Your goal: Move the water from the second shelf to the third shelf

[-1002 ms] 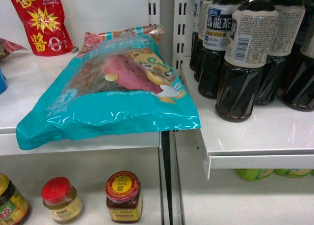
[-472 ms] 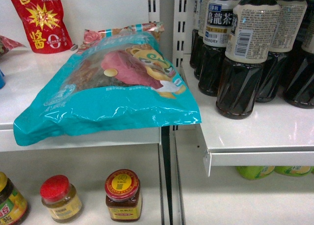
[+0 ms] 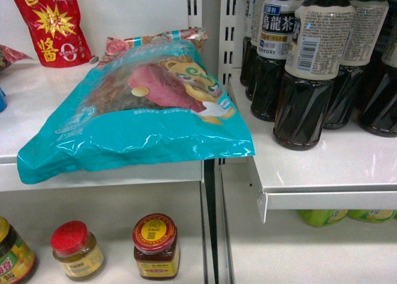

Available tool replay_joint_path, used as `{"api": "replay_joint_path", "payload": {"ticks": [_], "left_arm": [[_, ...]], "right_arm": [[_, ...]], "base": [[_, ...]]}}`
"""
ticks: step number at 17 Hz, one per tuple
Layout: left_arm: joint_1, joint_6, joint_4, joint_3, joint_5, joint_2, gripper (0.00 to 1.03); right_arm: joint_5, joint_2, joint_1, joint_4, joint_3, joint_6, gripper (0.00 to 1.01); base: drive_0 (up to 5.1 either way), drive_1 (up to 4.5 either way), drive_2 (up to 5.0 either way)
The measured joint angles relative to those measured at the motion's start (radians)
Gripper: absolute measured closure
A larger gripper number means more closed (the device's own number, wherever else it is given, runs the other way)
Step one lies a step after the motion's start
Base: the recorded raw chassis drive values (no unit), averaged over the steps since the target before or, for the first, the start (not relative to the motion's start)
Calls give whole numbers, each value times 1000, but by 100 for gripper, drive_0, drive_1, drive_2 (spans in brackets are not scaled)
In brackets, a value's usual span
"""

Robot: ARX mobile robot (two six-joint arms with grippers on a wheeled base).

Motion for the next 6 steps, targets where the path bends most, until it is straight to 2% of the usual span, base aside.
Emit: {"api": "replay_joint_path", "payload": {"ticks": [6], "left_arm": [[0, 0, 0, 0, 0, 0, 5]], "right_arm": [[0, 0, 0, 0, 0, 0, 3]], "base": [[0, 0, 0]]}}
